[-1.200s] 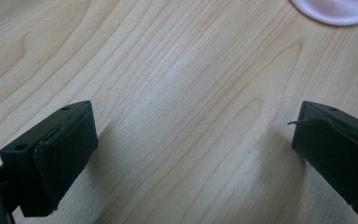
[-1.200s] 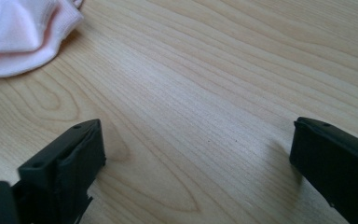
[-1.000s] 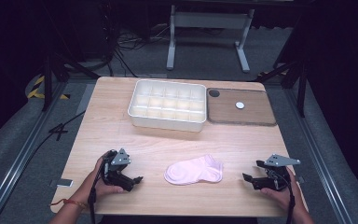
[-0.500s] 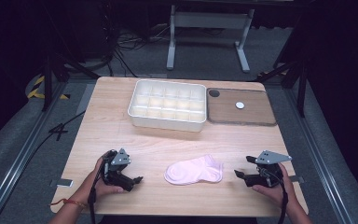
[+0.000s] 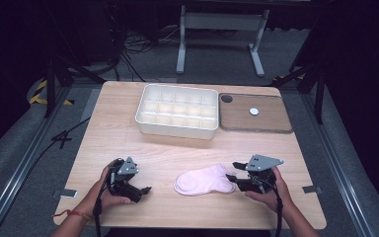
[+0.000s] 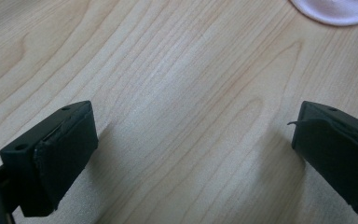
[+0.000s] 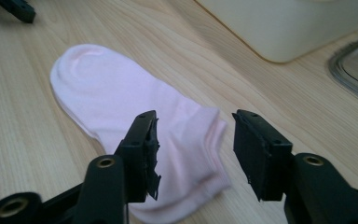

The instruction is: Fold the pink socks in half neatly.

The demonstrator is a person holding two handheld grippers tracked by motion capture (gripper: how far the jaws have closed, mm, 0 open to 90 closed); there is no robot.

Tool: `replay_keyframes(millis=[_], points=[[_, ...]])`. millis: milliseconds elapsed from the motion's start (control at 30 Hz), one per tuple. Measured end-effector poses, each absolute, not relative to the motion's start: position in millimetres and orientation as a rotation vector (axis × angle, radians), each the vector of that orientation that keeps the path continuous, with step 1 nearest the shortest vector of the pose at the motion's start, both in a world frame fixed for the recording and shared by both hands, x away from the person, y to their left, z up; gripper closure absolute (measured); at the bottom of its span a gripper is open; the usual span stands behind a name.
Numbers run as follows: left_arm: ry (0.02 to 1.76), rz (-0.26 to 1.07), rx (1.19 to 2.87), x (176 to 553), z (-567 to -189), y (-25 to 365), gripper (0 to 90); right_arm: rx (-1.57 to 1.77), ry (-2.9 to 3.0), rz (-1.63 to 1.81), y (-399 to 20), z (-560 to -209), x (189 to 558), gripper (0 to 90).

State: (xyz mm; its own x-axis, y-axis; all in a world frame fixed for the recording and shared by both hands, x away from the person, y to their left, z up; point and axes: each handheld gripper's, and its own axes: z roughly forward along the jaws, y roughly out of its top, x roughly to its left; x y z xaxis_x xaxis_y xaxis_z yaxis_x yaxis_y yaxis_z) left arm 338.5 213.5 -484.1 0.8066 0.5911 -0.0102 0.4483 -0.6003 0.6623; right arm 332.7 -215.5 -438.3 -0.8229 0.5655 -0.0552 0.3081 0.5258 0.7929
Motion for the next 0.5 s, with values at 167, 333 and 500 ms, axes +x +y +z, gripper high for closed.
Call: replay_keyframes(millis=[167,333,500], points=[[0.766,0.276,2.312,338.3,-484.2,213.2,0.4,0.668,2.498,1.226,-196.3,-437.6,336.3,61.0],[0.768,0.276,2.311,337.9,-484.1,213.2,0.5,0.621,2.547,1.225,-178.2,-442.0,339.5,66.6],[0.769,0.276,2.311,338.0,-484.1,213.2,0.5,0.577,2.588,1.219,-162.0,-449.3,340.9,69.2]])
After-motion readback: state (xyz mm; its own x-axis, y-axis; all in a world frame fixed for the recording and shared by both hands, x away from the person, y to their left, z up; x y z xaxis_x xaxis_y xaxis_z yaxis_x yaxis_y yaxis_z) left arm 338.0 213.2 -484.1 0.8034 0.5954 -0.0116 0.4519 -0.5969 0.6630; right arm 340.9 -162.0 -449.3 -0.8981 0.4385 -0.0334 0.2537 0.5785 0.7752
